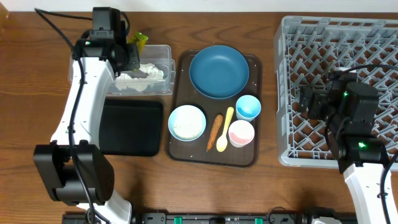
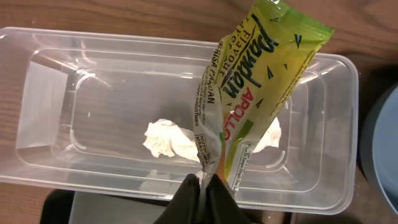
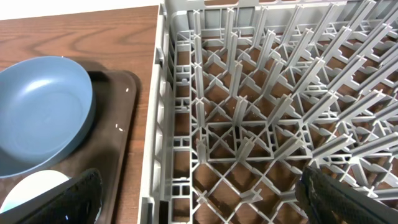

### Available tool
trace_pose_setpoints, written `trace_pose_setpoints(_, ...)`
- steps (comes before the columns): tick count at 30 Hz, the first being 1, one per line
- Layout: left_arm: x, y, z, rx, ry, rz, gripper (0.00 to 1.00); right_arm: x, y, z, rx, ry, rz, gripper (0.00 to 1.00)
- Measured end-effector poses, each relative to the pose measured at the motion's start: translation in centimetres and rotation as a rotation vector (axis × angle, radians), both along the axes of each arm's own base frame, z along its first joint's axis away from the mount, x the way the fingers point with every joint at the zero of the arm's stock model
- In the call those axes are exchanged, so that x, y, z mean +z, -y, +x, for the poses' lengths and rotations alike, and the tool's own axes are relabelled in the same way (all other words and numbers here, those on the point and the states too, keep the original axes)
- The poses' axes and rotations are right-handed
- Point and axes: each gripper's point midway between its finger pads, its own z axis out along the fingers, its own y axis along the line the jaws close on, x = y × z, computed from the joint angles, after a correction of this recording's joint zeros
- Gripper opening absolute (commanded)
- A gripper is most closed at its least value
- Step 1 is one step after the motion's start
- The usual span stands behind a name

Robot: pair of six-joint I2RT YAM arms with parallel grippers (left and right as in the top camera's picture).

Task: Sort waste into correct bins and load items into the dishwasher rack
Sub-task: 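Drop the yellow wrapper into the clear bin with the left gripper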

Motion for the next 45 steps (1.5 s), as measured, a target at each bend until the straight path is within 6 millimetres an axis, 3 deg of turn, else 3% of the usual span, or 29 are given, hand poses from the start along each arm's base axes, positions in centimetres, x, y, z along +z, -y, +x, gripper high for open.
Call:
trace_pose_setpoints(6,-0.3,0.0,-0.5,0.004,-0.021,-0.002,0.17,-0.1,0.0,0.0,0.0,-0.003,0.0,0.99)
trace_pose_setpoints(9,-0.3,0.0,-0.5,0.003,-0.023,-0.001,0.29,-0.1,0.0,0.0,0.0,-0.003,0.0,0.99)
trace_pose_setpoints(15,-0.4,0.0,-0.6,0.005,-0.028,-0.008,0.3,-0.1,0.0,-0.1,0.0,-0.005,0.0,0.99)
trace_pose_setpoints(20,-0.6,1.2,-1.0,-0.03,-0.049,-0.062,0.42,-0.2,0.0,-0.1,0.0,-0.009,0.001,0.99)
trace_pose_setpoints(24,-0.7,2.9,-1.2,-0.078,-0.055,-0.103,0.45,-0.2,0.0,-0.1,-0.002,-0.009,0.003,0.99)
trace_pose_setpoints(27,-0.6,5.4,-1.4,-0.14,-0.059,-0.133,0.46,-0.4,0.0,-0.1,-0.002,-0.016,0.004,0.99)
trace_pose_setpoints(36,-0.3,18.7,-4.5,-0.472,-0.067,-0.176,0.5,-1.9,0.0,0.3,-0.007,-0.062,0.012,0.99)
trace_pose_setpoints(41,0.2,24.7,-6.2,-0.617,-0.027,-0.19,0.5,-1.9,0.0,0.3,-0.007,-0.062,0.012,0.99)
trace_pose_setpoints(45,-1.2,28.4,-7.7,-0.705,-0.046,-0.192,0.5,-1.9,0.0,0.3,-0.007,-0.062,0.012,0.98)
